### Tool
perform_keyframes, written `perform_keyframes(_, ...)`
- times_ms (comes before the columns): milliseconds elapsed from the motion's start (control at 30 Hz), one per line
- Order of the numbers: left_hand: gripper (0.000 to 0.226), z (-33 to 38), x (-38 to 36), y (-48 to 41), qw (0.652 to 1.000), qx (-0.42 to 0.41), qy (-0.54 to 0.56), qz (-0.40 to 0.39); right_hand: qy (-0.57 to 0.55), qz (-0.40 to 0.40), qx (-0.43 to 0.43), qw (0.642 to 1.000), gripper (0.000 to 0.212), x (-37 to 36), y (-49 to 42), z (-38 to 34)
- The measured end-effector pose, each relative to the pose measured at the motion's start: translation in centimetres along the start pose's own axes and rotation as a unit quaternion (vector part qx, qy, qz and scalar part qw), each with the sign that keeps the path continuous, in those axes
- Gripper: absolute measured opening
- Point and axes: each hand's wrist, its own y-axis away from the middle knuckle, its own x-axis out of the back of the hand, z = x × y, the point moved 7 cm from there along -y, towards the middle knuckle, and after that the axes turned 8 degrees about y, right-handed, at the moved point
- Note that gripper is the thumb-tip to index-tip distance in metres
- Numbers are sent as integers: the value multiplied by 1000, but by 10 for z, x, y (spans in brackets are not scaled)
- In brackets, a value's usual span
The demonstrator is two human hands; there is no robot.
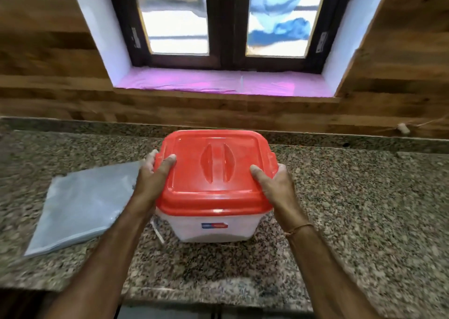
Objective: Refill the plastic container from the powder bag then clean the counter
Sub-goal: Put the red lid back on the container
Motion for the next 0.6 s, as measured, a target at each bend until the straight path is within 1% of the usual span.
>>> perform_keyframes(67,109,-8,-2,-4,999,14,-24,-19,18,7,-16,1000,64,-6,4,7)
perform_keyframes(100,109,-8,-3,-4,999,18,-33,-29,17,3,-26,1000,62,-10,6,10)
perform_keyframes(167,98,-8,-6,-7,998,21,-37,-43,14,-3,-33,999,61,-15,10,11)
perform_keyframes(233,86,-13,-5,-9,997,23,-53,-45,45,11,-27,999,75,-16,11,7)
perform_keyframes(267,84,-16,-4,-9,996,21,-69,-45,67,17,-23,997,82,-17,11,5)
perform_keyframes(300,85,-18,-4,-9,996,19,-81,-43,88,19,-17,996,84,-18,11,4)
perform_keyframes(367,87,-20,-3,-8,996,18,-82,-38,112,25,-16,993,73,-19,11,5)
perform_keyframes(433,92,-18,-2,-6,997,27,-72,-32,76,16,-29,997,59,-19,9,9)
perform_keyframes(467,100,-17,-1,-4,997,35,-64,-33,43,5,-40,998,53,-20,9,10)
perform_keyframes(533,117,-19,4,-3,997,64,-46,-26,-29,-17,-55,998,54,-20,10,12)
perform_keyframes(600,118,-21,11,4,996,92,-5,-12,-75,-28,-71,994,64,-20,11,15)
